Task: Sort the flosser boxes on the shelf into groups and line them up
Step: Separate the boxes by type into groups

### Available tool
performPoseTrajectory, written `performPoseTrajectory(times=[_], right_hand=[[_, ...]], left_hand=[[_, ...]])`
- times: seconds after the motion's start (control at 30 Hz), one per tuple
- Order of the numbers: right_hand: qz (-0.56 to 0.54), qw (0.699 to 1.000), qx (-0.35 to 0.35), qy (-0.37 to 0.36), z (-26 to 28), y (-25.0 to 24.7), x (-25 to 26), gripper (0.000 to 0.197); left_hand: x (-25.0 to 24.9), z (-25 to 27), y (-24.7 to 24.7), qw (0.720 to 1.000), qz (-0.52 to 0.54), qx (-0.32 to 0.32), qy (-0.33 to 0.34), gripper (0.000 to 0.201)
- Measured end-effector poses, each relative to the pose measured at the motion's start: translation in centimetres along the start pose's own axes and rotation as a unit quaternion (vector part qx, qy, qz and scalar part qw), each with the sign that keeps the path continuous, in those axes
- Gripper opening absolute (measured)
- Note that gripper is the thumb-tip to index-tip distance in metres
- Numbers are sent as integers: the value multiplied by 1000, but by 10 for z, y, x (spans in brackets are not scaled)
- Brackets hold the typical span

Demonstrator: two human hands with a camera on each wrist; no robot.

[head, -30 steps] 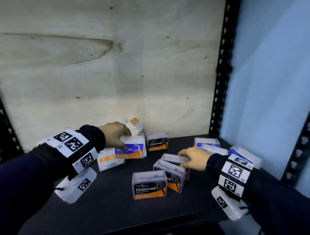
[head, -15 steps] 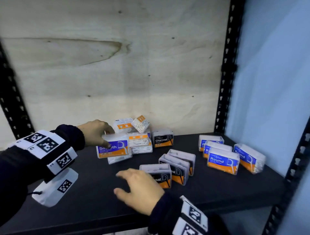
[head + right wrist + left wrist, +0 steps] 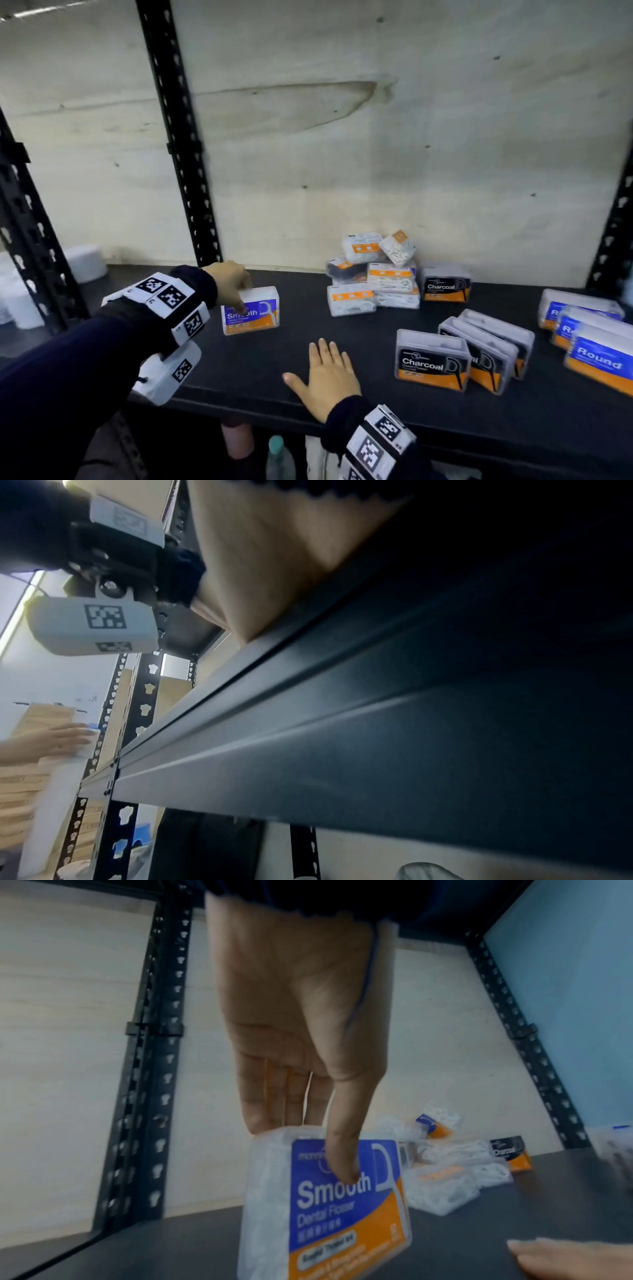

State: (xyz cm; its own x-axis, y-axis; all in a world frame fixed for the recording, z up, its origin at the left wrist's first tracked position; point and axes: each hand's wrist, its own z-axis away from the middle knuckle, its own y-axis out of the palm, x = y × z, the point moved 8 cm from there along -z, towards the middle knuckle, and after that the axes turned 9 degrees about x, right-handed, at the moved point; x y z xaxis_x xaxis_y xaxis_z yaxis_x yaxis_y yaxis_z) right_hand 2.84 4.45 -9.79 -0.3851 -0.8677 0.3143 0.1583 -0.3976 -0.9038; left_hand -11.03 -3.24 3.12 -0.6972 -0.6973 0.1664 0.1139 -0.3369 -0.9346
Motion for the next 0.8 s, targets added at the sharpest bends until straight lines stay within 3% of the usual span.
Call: performPoseTrajectory(times=[0.33, 0.53, 0.63, 0.8], right_hand=[[12, 1000, -14, -8, -2, 3, 1, 74], [4, 997, 76, -31, 18, -6, 7, 71], [23, 994, 80, -74, 50, -38, 15, 59], [28, 988, 44, -142, 111, -128, 16, 58]], left_hand=[[22, -9, 34, 998, 33, 17, -42, 48], [22, -18, 39, 998, 20, 39, -41, 56], [11, -23, 31, 999, 9, 39, -22, 61], [-36, -29, -7, 999, 8, -20, 39, 58]])
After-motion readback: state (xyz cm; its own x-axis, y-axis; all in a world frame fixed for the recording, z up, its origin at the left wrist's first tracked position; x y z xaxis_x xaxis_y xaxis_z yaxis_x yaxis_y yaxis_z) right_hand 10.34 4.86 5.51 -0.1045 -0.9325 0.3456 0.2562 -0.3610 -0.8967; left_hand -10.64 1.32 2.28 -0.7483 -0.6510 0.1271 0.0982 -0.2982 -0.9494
